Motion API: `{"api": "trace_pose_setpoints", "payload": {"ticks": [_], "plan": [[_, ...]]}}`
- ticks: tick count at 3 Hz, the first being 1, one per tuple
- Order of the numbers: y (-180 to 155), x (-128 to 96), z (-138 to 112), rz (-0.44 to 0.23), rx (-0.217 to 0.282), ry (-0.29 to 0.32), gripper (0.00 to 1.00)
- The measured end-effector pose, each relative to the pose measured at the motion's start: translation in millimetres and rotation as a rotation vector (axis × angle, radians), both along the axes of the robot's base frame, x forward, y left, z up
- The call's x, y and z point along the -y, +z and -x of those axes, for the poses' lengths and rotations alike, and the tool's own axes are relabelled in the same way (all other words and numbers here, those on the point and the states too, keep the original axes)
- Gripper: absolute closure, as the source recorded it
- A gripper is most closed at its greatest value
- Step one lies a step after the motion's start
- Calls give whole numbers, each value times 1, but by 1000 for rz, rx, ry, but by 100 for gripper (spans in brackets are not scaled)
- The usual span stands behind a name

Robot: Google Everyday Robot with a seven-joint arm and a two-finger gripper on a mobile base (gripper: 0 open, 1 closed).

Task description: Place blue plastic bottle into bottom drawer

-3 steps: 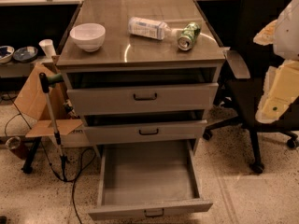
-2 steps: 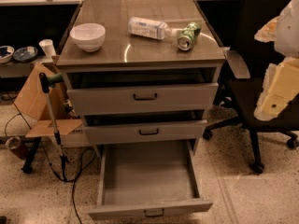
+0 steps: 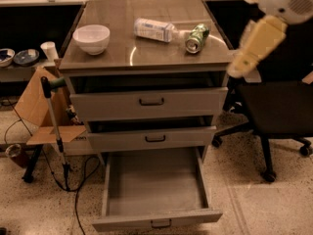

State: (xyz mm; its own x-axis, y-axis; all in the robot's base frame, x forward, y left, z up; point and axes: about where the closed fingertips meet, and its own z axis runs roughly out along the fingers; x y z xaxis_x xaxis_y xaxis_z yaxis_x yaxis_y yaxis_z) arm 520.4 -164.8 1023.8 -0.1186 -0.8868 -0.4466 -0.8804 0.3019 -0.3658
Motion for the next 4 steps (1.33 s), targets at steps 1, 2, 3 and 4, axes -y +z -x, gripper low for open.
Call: {"api": "trace_pose_setpoints", "payload": {"ticks": [1,2,3,4], "plan": [[23,-31,-48,-143,53,7,0],[37,-74,-103,-318,45,-31,0],[39,-79,-107,-356,17,-72,0],[37,-81,-109,-357,19,-70,0]]}}
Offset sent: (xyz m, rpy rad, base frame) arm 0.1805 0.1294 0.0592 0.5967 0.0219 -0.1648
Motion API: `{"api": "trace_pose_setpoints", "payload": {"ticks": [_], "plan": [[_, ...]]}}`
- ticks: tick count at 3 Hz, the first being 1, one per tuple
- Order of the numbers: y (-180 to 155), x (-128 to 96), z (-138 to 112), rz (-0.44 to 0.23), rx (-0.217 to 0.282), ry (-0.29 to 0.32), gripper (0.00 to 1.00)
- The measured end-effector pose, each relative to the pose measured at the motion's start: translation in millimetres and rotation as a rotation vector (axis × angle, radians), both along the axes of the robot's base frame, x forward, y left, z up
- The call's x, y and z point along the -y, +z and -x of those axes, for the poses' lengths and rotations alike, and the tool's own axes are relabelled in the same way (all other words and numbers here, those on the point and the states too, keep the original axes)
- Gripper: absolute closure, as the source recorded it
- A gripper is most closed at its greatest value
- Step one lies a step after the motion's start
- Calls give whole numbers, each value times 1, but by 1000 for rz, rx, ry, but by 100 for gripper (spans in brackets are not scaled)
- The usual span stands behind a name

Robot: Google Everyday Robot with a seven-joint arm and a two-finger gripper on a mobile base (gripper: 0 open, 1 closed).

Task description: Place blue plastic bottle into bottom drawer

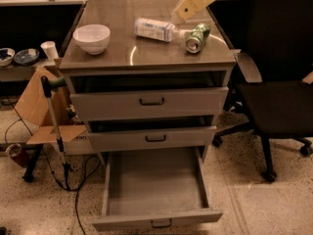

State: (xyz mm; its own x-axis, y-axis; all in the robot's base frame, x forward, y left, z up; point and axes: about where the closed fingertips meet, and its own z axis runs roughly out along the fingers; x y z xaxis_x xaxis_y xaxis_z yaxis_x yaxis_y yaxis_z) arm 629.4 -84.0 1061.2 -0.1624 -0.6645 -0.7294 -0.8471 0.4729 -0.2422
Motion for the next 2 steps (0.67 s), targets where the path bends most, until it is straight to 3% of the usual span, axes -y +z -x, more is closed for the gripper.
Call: {"api": "trace_pose_setpoints", "payload": {"ticks": [1,2], "plan": [[-14,-16,-23,-16,21,16,0],[-55,-29,-72,-41,-2,-65,0]]}}
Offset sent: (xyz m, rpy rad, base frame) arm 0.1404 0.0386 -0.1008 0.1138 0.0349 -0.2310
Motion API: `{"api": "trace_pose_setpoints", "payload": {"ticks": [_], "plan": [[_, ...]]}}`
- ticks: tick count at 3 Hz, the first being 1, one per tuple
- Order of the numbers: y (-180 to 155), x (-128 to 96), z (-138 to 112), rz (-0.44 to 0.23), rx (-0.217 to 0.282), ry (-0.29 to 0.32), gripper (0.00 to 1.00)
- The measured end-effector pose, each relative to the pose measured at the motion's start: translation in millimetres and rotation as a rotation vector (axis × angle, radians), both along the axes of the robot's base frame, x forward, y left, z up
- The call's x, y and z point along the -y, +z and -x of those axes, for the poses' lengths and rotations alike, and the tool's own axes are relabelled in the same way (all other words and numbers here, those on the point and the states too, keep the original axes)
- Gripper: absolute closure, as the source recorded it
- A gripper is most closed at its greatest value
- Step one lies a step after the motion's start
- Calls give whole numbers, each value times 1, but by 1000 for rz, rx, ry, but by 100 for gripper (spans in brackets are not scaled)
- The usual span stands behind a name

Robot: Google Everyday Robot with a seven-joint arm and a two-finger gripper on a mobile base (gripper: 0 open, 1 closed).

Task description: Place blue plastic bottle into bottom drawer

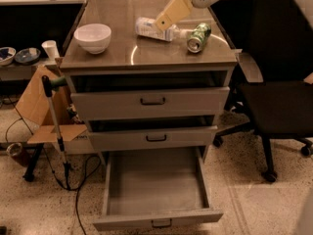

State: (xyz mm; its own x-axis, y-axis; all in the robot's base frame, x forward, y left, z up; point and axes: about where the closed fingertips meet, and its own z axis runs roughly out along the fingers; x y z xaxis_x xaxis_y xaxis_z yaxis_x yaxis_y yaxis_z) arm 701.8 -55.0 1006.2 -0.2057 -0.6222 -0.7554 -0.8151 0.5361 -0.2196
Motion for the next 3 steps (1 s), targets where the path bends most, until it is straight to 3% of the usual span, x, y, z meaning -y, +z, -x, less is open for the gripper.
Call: {"api": "trace_pose_setpoints", "payload": {"ticks": [1,3], "plan": [[-35,-15,-55,-37,-33,-134,0],[-70,-40,-145,-69,-55,-402,0]]}}
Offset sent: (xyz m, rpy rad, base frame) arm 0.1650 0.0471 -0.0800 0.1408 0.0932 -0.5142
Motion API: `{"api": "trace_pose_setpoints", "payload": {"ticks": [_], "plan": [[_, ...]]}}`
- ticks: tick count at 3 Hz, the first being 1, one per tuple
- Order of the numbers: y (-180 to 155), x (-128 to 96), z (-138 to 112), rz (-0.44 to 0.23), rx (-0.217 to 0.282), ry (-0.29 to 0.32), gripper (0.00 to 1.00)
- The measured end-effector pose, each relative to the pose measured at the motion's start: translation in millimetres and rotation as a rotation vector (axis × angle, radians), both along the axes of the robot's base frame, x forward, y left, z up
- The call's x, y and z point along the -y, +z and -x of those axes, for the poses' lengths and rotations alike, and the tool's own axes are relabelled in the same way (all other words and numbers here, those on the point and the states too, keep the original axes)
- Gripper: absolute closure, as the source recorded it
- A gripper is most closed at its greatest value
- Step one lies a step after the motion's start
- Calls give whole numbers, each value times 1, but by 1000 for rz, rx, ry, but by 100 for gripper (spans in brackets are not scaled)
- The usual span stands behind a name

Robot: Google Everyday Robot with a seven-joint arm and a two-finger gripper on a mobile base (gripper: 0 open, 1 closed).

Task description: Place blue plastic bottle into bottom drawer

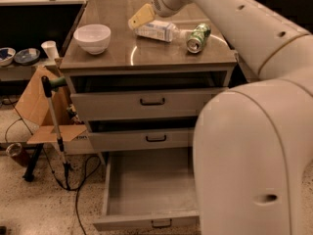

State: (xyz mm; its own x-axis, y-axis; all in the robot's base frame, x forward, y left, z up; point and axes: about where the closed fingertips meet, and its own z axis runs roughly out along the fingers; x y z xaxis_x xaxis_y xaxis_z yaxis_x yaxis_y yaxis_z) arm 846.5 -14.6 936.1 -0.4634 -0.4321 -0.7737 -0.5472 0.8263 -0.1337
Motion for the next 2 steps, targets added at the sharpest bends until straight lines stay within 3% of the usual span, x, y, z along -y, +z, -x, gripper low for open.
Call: {"api": "trace_pose_setpoints", "payload": {"ticks": [1,2], "plan": [[-3,0,-5,-26,-18,-46,0],[-4,0,-6,-24,-10,-50,0]]}}
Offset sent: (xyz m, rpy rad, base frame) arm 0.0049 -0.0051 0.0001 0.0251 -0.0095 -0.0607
